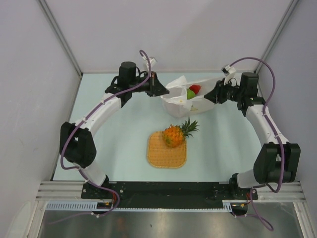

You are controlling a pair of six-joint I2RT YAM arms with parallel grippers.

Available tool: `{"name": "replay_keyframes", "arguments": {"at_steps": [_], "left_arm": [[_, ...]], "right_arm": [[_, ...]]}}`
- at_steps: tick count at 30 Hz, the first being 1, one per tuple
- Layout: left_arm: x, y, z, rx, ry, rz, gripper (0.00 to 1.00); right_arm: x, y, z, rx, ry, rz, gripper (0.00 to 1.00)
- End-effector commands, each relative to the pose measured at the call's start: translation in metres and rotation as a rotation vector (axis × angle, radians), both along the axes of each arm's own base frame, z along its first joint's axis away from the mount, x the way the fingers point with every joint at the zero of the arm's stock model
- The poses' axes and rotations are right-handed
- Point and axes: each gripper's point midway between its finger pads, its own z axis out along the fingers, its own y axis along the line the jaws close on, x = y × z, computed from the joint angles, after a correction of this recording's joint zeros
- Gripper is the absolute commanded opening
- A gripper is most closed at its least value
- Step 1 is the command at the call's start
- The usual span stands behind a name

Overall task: Take the fake fruits out of the plastic bag
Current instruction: Adjust the plastic bag at the center of the board.

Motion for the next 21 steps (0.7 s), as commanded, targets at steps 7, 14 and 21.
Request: {"name": "replay_keyframes", "arguments": {"at_steps": [7, 14, 21], "left_arm": [[0.0, 0.002, 0.013, -0.01, -0.043, 0.008, 0.0], [0.003, 0.003, 0.007, -0.012, -0.019, 0.046, 0.0], [-0.002, 0.014, -0.027, 0.047, 0.072, 0.111, 0.0]], "right_arm": [[0.032, 0.04, -0.022, -0.12, -0.021, -0.05, 0.04], [-0.04, 0.045, -0.114, -0.282, 0.165, 0.007, 0.01], [-0.016, 0.04, -0.105, -0.279, 0.031, -0.058, 0.02]]}}
